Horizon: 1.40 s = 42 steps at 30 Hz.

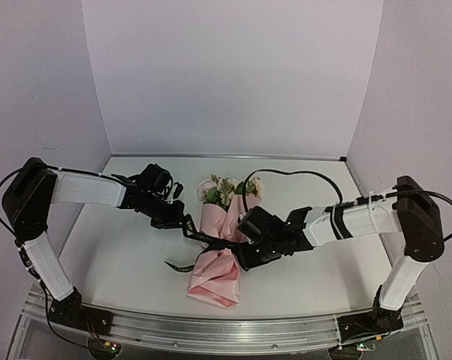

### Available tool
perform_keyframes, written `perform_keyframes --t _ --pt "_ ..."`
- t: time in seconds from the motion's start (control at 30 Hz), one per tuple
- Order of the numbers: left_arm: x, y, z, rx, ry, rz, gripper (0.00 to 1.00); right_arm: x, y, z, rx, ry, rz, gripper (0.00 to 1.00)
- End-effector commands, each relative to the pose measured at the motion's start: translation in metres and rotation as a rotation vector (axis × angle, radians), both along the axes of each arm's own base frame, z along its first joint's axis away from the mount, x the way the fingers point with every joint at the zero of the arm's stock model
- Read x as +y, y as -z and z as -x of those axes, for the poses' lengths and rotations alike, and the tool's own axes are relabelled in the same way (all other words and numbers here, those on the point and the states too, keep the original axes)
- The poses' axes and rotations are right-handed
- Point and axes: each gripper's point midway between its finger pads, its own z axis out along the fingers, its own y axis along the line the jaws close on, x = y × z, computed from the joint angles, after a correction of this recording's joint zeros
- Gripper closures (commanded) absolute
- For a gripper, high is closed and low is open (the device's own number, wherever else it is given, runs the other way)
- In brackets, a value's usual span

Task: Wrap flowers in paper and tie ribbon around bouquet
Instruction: Tie the half-tied ribbon around the folded bouquet.

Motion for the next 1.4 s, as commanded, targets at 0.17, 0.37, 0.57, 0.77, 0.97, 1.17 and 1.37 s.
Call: perform_keyframes --t 0.17,0.37,0.57,0.77,0.97,1.17,1.37 --pt "-0.010 -0.020 -0.008 -0.057 0.038 0.045 1.00 0.007 -0.087 -0.041 -0.182 -0.068 0.147 1.00" --pt "-0.011 -0.019 -0.005 -0.053 0.052 0.054 1.00 0.064 -0.100 -0.064 -0.169 -0.142 0.064 1.00" --pt "-0.013 -0.020 -0.004 -0.051 0.056 0.065 1.00 0.080 -0.084 -0.078 -0.106 -0.135 0.046 0.87" --pt "-0.014 -0.019 -0.003 -0.045 0.063 0.070 1.00 0.054 -0.095 -0.072 -0.125 -0.093 0.079 0.61" --pt "-0.014 -0.016 -0.003 -0.038 0.058 0.068 1.00 0.026 -0.114 -0.064 -0.138 -0.028 0.069 0.45" --pt "-0.013 -0.016 -0.004 -0.037 0.055 0.065 1.00 0.008 -0.115 -0.045 -0.083 0.001 0.031 0.39" --pt "-0.014 -0.015 -0.004 -0.032 0.056 0.063 1.00 -0.016 -0.097 -0.030 -0.026 0.082 0.008 0.37"
